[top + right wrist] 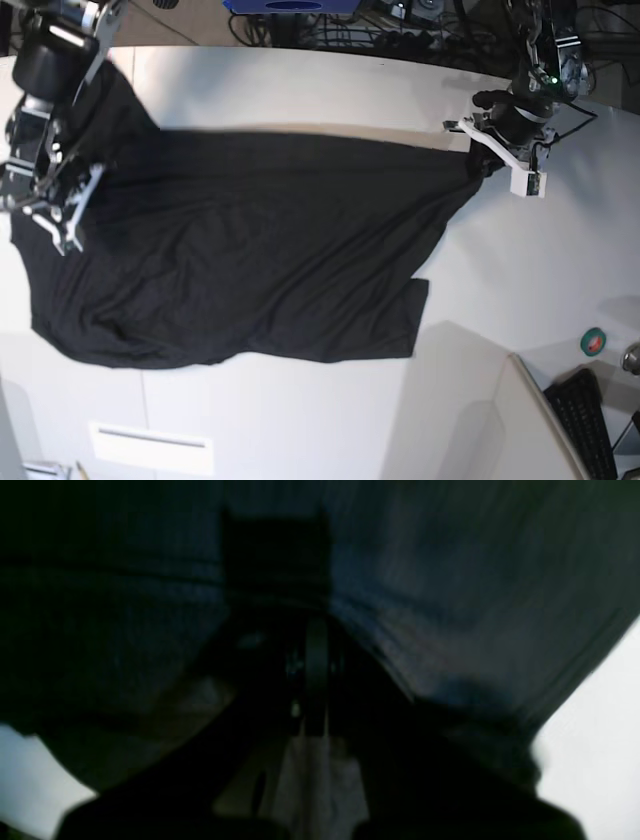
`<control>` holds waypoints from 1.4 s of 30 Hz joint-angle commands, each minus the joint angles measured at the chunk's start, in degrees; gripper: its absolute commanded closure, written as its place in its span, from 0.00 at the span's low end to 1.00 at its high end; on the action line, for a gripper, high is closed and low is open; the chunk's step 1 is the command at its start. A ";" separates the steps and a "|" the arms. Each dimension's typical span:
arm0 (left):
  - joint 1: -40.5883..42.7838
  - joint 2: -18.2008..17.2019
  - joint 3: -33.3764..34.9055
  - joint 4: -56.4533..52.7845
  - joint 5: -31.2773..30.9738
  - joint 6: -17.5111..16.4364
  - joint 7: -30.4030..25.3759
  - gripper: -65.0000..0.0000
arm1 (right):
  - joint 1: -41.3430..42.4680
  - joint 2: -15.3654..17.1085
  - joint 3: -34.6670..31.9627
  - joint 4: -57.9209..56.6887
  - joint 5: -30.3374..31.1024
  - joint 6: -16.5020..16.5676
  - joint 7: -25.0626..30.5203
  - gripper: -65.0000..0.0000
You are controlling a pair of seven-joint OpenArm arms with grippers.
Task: Layout the t-shirt on the table in an organized manner, then fold the t-shirt properly
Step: 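Hold the shirt with both grippers and smooth it flat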
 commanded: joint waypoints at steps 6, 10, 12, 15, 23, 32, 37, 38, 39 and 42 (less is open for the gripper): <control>-5.49 -0.37 -0.07 -4.39 -0.57 -0.22 -1.30 1.00 | 10.36 1.10 1.35 -12.89 -4.99 0.06 6.39 1.00; -7.86 -0.37 -0.07 -5.18 -0.57 -0.22 -1.22 1.00 | 13.34 1.71 1.44 -16.49 -4.90 0.06 12.01 1.00; -8.30 0.24 -0.07 -4.66 -0.48 -0.22 -1.22 1.00 | 13.52 1.71 1.44 -15.79 -4.90 0.06 13.68 1.00; -8.30 0.95 -0.07 -4.57 -0.48 -0.22 -1.22 1.00 | 11.85 1.27 1.79 -8.05 -4.81 0.06 9.64 1.00; -7.86 0.68 -0.07 -5.10 -0.48 -0.22 -1.22 1.00 | -2.04 -2.60 16.65 23.77 16.81 0.06 -6.27 1.00; -7.86 0.68 -0.07 -5.18 -0.48 -0.22 -1.22 1.00 | -14.35 -4.35 36.43 24.12 46.09 0.06 -14.19 0.40; -7.77 0.68 -0.07 -5.18 -0.48 -0.22 -1.22 1.00 | -15.58 -4.53 36.34 17.53 47.67 0.06 -13.83 0.41; -7.60 0.68 -0.07 -5.18 -0.48 -0.22 -1.22 1.00 | -15.49 -4.44 36.34 15.59 47.67 0.06 -13.83 0.41; -6.98 0.68 -0.07 -5.01 -0.48 -0.22 -1.22 1.00 | -15.49 -4.27 36.34 13.66 47.67 0.06 -13.66 0.41; -6.63 0.68 -0.07 -4.66 -0.48 -0.22 -1.22 1.00 | -15.40 -3.74 36.25 8.83 47.67 0.06 -10.85 0.41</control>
